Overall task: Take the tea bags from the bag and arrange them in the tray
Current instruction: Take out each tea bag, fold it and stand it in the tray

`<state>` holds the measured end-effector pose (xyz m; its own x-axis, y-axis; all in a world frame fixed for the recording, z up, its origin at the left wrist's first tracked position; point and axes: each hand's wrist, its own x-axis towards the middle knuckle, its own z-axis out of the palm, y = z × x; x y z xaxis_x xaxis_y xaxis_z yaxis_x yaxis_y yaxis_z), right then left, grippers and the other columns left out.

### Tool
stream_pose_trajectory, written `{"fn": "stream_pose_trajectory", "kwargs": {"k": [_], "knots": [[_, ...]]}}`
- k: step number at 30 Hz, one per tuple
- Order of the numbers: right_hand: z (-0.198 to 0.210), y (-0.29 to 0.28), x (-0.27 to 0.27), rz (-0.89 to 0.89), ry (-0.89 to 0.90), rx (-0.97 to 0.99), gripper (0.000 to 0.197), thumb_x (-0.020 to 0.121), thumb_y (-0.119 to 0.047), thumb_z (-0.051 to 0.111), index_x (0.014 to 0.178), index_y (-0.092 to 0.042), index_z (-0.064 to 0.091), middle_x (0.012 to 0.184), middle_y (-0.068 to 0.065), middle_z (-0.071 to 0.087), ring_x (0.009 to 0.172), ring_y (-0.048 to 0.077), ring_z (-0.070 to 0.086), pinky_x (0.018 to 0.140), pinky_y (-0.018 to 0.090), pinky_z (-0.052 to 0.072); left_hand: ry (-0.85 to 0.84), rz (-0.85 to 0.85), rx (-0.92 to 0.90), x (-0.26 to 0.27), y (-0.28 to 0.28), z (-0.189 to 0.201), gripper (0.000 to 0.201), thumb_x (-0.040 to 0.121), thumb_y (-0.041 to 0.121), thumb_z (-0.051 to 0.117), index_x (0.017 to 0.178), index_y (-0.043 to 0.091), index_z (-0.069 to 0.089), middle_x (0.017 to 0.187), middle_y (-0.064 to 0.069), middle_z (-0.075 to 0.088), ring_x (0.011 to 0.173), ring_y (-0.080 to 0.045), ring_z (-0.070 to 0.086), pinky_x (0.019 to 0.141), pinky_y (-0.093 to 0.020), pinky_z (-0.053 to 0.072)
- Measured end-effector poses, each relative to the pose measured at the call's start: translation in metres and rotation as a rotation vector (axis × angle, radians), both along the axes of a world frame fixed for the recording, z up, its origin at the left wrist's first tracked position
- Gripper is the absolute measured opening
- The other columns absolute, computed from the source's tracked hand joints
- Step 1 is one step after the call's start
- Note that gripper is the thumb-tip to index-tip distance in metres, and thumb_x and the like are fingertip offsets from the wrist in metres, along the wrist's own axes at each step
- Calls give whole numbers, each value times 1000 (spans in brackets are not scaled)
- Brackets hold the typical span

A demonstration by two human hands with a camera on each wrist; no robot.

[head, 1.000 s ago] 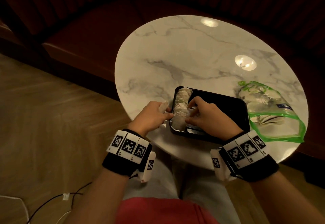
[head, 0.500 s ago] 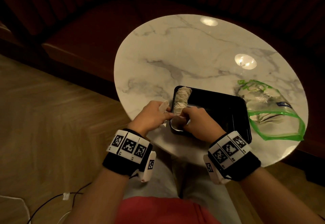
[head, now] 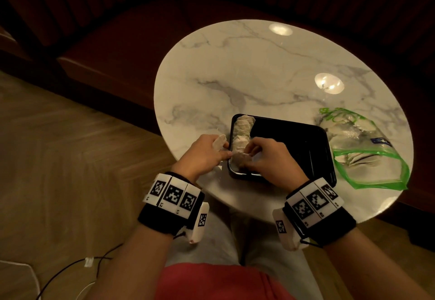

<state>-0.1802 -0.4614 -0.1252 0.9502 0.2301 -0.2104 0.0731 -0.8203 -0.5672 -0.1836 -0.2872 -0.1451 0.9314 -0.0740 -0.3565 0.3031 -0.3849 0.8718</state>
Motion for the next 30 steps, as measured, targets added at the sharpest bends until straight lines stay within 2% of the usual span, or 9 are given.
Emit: {"fn": "stream_pose_trajectory", "kwargs": {"k": [2, 5, 9, 14, 18, 20, 25, 27, 30], "knots": [[2, -3, 3, -4, -11, -1, 17, 80, -34, 77, 89, -21, 70, 85, -4, 63, 79, 10, 59, 64, 22, 47, 0, 1, -3, 0, 0, 0, 14, 89, 14, 69, 100, 7, 66, 69, 4, 57, 53, -3, 48, 45, -13, 34], [6, -6, 6, 28, 19, -8, 9, 86, -21, 72, 94, -18, 75, 85, -1, 69, 79, 13, 65, 77, 36, 57, 3, -5, 0, 0, 0, 1, 15, 89, 16, 69, 101, 8, 66, 70, 5, 57, 57, -3, 48, 48, -17, 34], [8, -3, 9, 118, 47, -60, 16, 90, -19, 67, 103, -14, 75, 94, 1, 73, 84, 10, 64, 82, 27, 51, 5, -7, -3, -1, 0, 3, 14, 89, 14, 68, 102, 7, 66, 70, 5, 56, 57, -3, 49, 45, -13, 35], [-2, 5, 8, 50, -53, -57, 12, 87, -13, 69, 99, -13, 68, 93, 4, 68, 86, 18, 64, 78, 32, 54, 21, -6, 8, 0, 0, 3, 18, 90, 15, 68, 105, 7, 66, 72, 4, 57, 58, -4, 49, 50, -19, 36], [0, -1, 5, 39, -107, -38, 24, 83, -18, 75, 100, -14, 59, 92, -1, 62, 85, 14, 58, 75, 26, 49, 22, 12, -30, -3, 4, 6, 31, 84, 19, 76, 109, 6, 63, 76, -1, 60, 58, -8, 50, 45, -13, 36], [6, -4, 6, 24, -151, 23, 22, 85, -18, 73, 102, -15, 59, 94, -2, 62, 88, 12, 59, 79, 27, 51, 6, 14, -64, -4, 5, 11, 39, 78, 19, 81, 110, 7, 61, 79, -6, 61, 56, -7, 51, 44, -12, 38], [26, 2, 5, 74, -250, 334, 21, 90, -18, 67, 112, -18, 66, 103, -6, 64, 96, 3, 60, 81, 8, 44, -59, -68, -159, -7, 3, 29, 39, 74, 11, 83, 106, 12, 63, 77, 1, 63, 56, 6, 56, 50, -10, 42], [28, 5, 5, 125, -207, 362, 23, 90, -25, 68, 112, -20, 68, 108, -7, 65, 100, 4, 59, 85, 11, 45, -67, -108, -212, -8, 1, 35, 37, 73, 9, 83, 104, 13, 63, 80, -1, 66, 65, 1, 61, 53, -11, 44], [29, 5, 6, 131, -213, 407, 15, 90, -23, 68, 101, -15, 71, 101, -5, 67, 97, 8, 62, 87, 21, 48, -72, -171, -261, -10, -2, 42, 34, 76, 6, 80, 104, 15, 64, 79, -2, 66, 62, 0, 60, 53, -15, 44]]}}
